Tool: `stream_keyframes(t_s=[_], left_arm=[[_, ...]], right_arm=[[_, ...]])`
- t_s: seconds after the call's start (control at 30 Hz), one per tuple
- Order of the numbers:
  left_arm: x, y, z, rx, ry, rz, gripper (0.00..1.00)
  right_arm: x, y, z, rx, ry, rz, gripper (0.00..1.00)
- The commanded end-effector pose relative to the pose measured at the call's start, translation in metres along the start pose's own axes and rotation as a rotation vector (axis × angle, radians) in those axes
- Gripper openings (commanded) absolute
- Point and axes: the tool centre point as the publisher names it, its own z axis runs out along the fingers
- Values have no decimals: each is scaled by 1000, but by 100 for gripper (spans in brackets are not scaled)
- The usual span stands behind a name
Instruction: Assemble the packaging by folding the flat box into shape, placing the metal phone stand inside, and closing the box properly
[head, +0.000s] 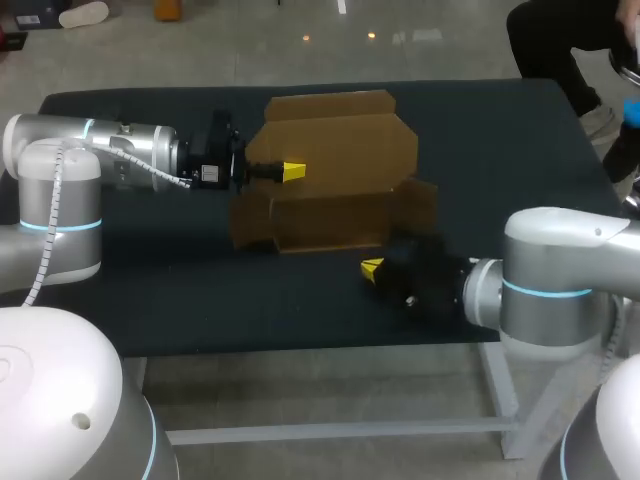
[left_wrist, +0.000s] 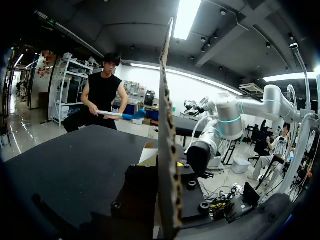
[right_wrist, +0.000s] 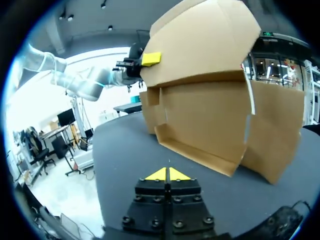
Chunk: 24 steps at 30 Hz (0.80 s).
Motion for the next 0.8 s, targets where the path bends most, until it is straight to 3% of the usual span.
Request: stream_keyframes(t_s=[0.03,0.8], left_arm=[[-1,3,1,0,2,0,0],[-1,3,1,0,2,0,0]], right_arm=[[-3,-1,-30,24,82,-11,0],[-39,-25,-97,47,91,-16,0]])
